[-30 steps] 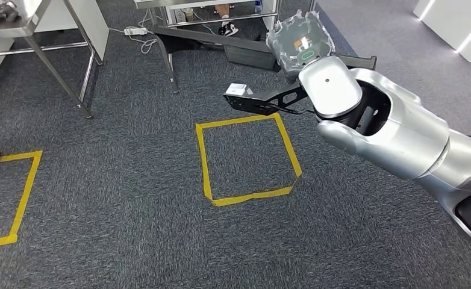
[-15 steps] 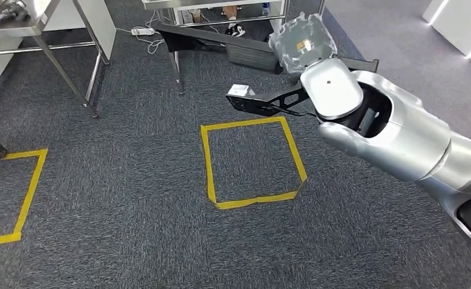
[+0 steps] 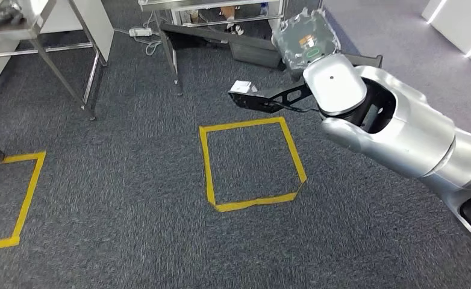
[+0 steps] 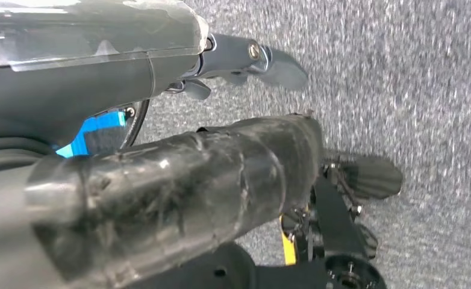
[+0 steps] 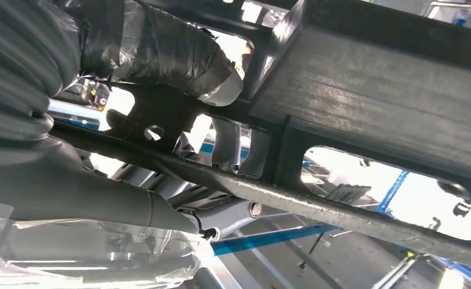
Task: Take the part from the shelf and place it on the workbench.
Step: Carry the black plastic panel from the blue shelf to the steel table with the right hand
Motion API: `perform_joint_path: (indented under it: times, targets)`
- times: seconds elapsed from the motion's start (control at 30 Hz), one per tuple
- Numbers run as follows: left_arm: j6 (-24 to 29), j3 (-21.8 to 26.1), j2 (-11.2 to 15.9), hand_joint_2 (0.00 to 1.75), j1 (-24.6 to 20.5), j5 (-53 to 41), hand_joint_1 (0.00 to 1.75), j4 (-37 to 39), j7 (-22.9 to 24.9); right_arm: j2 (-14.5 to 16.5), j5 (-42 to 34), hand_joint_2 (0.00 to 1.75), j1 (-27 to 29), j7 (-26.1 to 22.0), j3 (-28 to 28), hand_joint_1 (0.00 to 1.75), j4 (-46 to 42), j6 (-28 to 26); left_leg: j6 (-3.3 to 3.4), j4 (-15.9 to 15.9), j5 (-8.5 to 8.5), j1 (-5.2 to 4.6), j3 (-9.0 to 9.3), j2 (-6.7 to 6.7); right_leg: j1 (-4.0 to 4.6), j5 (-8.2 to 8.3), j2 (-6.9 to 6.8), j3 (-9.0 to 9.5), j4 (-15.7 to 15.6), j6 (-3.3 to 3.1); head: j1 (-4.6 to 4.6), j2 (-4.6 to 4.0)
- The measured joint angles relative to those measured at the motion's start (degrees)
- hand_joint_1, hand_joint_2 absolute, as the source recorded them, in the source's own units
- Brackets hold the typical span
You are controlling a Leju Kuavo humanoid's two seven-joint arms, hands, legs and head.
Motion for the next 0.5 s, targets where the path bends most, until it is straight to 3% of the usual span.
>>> perform_joint_path:
  times: [0.1, 0.13, 0.2, 0.23, 0.27, 0.3, 0.37, 0.4, 0.43, 0.5]
  targets:
    - [0.15, -0.01, 0.19, 0.0, 0.06, 0.02, 0.0, 0.0, 0.23, -0.1, -0.16, 1.75, -0.08, 0.0, 0.0, 1.75, -0.16, 0.11, 0.75, -2.12, 0.35, 0.23, 1.84, 0.14, 0.11, -0.93, -0.04, -0.03, 1.03, 0.76, 0.19, 0.0]
    - [0.21, -0.01, 0.19, 0.0, 0.11, 0.02, 0.0, 0.0, 0.43, -0.16, -0.2, 1.75, -0.19, 0.0, 0.01, 1.75, -0.2, 0.14, 0.99, -2.78, 0.45, 0.38, 2.53, 0.25, 0.25, -2.03, -0.05, -1.08, 3.31, 0.82, 0.35, 0.0]
    - [0.31, -0.02, 0.18, 0.0, 0.12, 0.1, 0.0, 0.0, 0.81, -0.22, -0.33, 1.75, -0.24, 0.0, 0.06, 1.75, -0.2, 0.16, 1.43, -2.99, 0.19, 0.34, 3.06, 0.37, 0.36, -4.71, -0.06, -5.14, 10.44, 0.86, 0.56, 0.0]
    - [0.33, -0.02, 0.17, 0.0, 0.07, 0.19, 0.0, 0.0, 0.92, -0.24, -0.43, 1.75, -0.12, 0.0, 0.1, 1.75, -0.2, 0.16, 1.52, -2.87, -0.05, 0.34, 3.17, 0.34, 0.36, -5.35, -0.07, -7.18, 13.44, 0.97, 0.61, 0.0]
    - [0.36, -0.02, 0.17, 0.0, 0.05, 0.3, 0.0, 0.0, 0.97, -0.24, -0.56, 1.75, 0.06, 0.0, 0.15, 1.75, -0.2, 0.16, 1.51, -2.68, -0.37, 0.36, 3.31, 0.25, 0.31, -4.91, -0.09, -8.39, 14.65, 1.11, 0.65, 0.0]
    - [0.37, -0.02, 0.16, 0.0, 0.06, 0.4, 0.0, 0.0, 1.0, -0.24, -0.68, 1.75, 0.17, 0.0, 0.19, 1.75, -0.2, 0.16, 1.4, -2.37, -0.76, 0.43, 3.47, 0.13, 0.22, -3.4, -0.1, -8.48, 13.72, 1.23, 0.66, 0.0]
    - [0.44, -0.02, 0.12, 0.0, 0.16, 0.56, 0.0, 0.0, 1.03, -0.24, -0.8, 1.75, 0.21, 0.0, 0.21, 1.75, -0.19, 0.15, 0.91, -1.32, -1.85, 0.58, 3.71, -0.14, -0.02, 0.86, -0.12, -6.0, 7.19, 1.45, 0.72, 0.0]
    - [0.51, -0.02, 0.09, 0.0, 0.16, 0.58, 0.0, 0.0, 1.0, -0.23, -0.82, 1.75, 0.13, 0.0, 0.21, 1.75, -0.2, 0.14, 0.58, -0.51, -2.51, 0.52, 3.57, -0.26, -0.07, 2.03, -0.06, -4.6, 4.04, 1.4, 0.74, 0.0]
    - [0.61, -0.02, 0.08, 0.0, 0.16, 0.58, 0.0, 0.0, 0.92, -0.22, -0.84, 1.75, 0.07, 0.0, 0.22, 1.75, -0.2, 0.13, 0.26, 0.09, -3.02, 0.45, 3.35, -0.35, -0.06, 2.47, 0.0, -3.67, 2.06, 1.19, 0.76, 0.0]
    - [0.74, -0.02, 0.05, 0.0, 0.14, 0.55, 0.0, 0.0, 0.75, -0.2, -0.89, 1.75, 0.04, 0.0, 0.23, 1.75, -0.2, 0.11, -0.23, 0.68, -3.56, 0.31, 2.97, -0.47, 0.21, 1.91, 0.15, -3.28, 1.28, 0.5, 0.76, 0.0]
